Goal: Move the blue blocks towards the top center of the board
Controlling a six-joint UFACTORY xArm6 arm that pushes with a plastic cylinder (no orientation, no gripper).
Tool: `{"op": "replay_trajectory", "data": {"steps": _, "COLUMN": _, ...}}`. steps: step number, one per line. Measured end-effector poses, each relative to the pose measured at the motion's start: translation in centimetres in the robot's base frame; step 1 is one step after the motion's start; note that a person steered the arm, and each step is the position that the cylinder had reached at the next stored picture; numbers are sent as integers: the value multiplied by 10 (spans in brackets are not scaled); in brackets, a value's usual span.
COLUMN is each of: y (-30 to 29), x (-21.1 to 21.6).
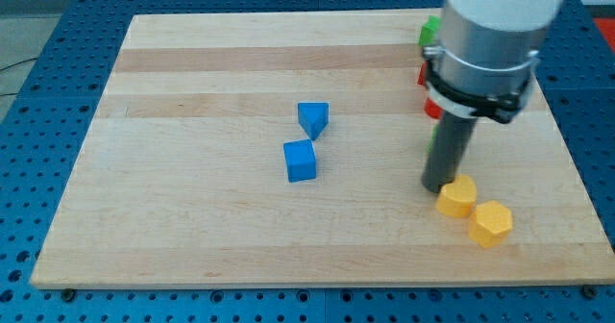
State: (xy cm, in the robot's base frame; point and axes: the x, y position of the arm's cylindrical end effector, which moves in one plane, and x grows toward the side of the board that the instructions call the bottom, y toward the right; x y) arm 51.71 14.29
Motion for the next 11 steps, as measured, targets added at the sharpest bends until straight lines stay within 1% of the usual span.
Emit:
{"op": "replay_trajectory", "data": {"steps": 4, "y": -29, "x": -5}}
{"op": "replay_trajectory", "data": {"steps": 5, "y": -93, "x": -6}}
{"op": "replay_trajectory", "data": {"steps": 6, "y": -143, "x": 5}}
{"op": "replay_trajectory", "data": {"steps": 7, "y": -177, "x": -16}}
{"op": "replay_trajectory", "data": {"steps": 8, "y": -178, "x": -53}}
{"op": "replay_trajectory", "data": {"steps": 9, "y": -152, "x": -69}}
{"op": "replay_trajectory", "data": {"steps": 10, "y": -137, "x": -93}}
{"op": "replay_trajectory", "data": {"steps": 11, "y": -121, "x": -127}}
